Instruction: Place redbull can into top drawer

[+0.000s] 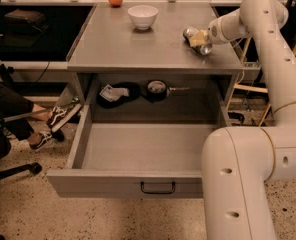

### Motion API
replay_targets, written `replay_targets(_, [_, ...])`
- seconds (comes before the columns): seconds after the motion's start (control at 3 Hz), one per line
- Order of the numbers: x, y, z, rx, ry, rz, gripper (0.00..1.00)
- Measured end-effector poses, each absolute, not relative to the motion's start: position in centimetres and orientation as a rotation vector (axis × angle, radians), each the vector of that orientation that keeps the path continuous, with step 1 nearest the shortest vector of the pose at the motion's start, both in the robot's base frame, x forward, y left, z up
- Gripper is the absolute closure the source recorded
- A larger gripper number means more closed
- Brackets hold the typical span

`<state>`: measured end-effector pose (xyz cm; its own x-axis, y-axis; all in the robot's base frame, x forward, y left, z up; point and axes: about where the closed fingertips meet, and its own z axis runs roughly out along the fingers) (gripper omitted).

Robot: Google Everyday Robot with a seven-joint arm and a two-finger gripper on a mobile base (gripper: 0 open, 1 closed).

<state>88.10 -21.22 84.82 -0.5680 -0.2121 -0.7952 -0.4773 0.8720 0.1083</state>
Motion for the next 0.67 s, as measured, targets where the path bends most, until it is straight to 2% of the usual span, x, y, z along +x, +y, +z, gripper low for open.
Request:
replay_targets(0.33, [86.8,-20.8,84.8,-0.575,2.143,0.47,1.0])
replay_targets(0.67, [81.7,-21.6,86.1,-0.733,2.008,0.687,1.0])
